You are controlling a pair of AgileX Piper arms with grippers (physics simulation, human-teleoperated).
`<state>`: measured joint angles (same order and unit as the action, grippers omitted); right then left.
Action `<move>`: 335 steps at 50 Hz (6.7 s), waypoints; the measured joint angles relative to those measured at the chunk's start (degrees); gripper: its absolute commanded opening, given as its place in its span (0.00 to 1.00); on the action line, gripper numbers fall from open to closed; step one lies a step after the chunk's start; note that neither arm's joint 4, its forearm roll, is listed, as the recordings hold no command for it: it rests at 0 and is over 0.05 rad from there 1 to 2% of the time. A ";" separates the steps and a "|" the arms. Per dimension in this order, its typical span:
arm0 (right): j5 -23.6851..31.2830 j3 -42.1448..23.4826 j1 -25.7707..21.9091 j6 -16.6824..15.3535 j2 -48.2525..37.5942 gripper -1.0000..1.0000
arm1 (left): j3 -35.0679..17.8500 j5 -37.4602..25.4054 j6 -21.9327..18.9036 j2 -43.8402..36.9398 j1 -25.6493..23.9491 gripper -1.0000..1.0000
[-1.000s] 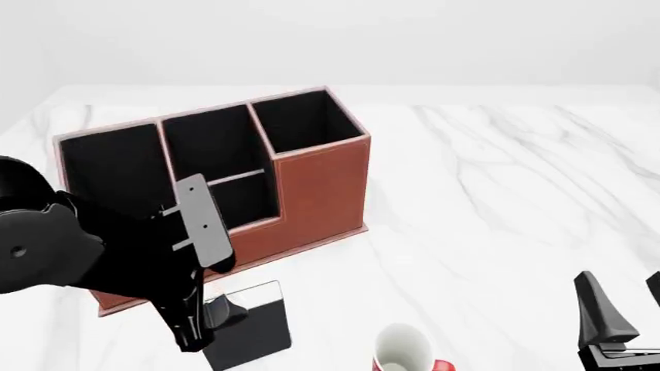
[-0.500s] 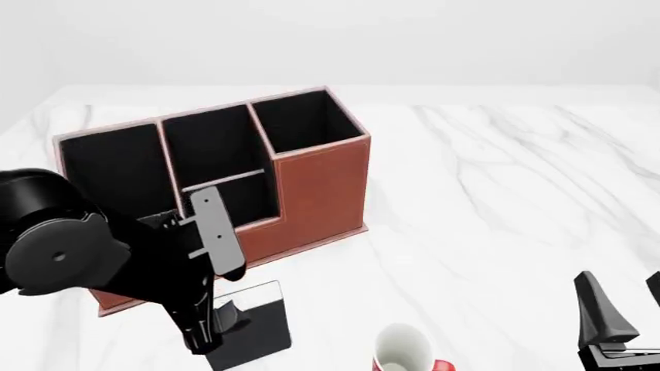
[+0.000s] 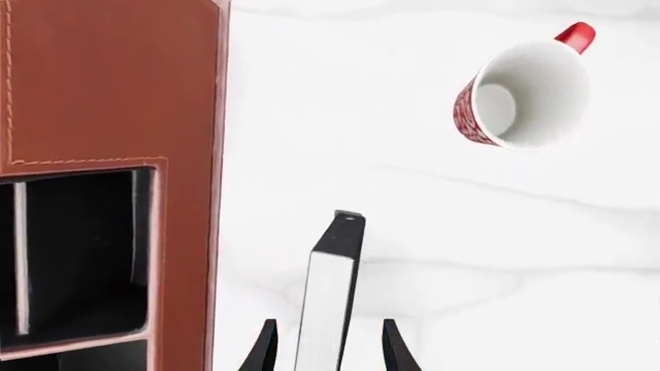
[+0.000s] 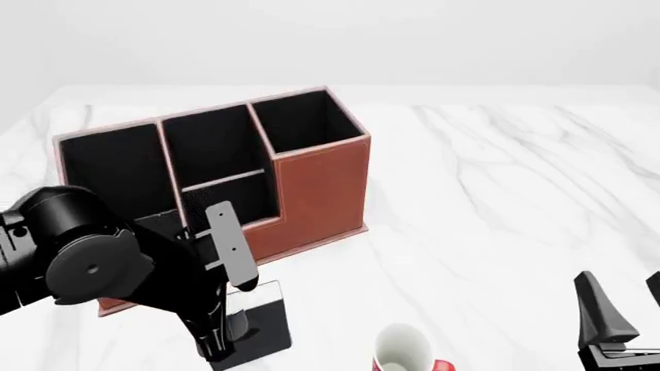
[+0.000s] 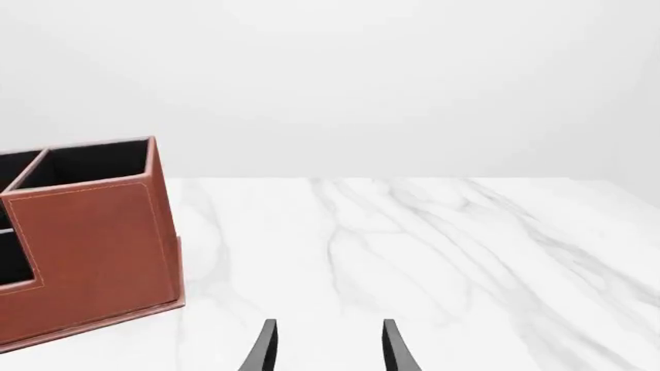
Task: Pick up the book and place it in the front compartment of the caddy.
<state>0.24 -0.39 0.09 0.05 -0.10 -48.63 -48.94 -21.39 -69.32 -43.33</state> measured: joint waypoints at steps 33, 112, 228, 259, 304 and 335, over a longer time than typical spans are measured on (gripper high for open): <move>0.00 0.00 0.00 0.00 0.00 1.00 | 4.12 4.88 1.67 -1.82 0.07 1.00; 0.00 0.00 0.00 0.00 0.00 1.00 | -15.62 -16.78 -24.58 1.56 11.74 0.00; 0.00 0.00 0.00 0.00 0.00 1.00 | -44.34 -11.17 -31.71 -19.33 23.55 0.00; 0.00 0.00 0.00 0.00 0.00 1.00 | -38.61 -4.79 -31.33 -20.70 26.37 0.00; 0.00 0.00 0.00 0.00 0.00 1.00 | -38.51 -1.12 -35.43 -24.55 29.52 0.00; 0.00 0.00 0.00 0.00 0.00 1.00 | -37.17 2.21 -36.97 -28.25 30.17 0.00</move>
<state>0.24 -0.39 0.08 0.05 -0.10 -85.80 -46.74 -58.36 -97.56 -13.16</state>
